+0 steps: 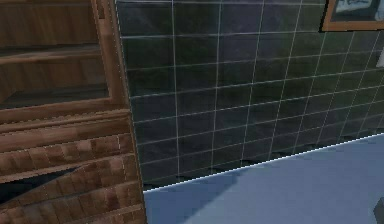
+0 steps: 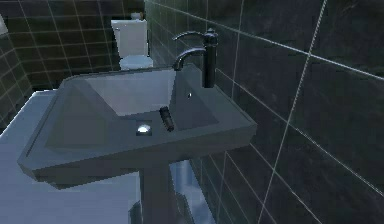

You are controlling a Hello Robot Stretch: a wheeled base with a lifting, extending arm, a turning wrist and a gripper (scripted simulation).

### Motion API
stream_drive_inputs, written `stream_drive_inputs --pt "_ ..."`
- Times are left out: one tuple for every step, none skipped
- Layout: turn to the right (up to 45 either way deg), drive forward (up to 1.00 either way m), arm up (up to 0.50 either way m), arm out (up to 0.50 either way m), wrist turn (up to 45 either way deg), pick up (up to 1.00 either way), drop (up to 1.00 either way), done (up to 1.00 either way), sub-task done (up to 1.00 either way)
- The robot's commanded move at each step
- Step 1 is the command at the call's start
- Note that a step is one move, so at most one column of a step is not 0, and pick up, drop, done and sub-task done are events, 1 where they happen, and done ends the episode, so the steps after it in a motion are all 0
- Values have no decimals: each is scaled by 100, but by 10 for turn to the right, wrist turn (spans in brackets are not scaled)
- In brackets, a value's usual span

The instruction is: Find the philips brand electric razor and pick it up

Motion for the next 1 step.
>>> stream_drive_inputs --pt "0 0 38 0 0 0 0 0 0"
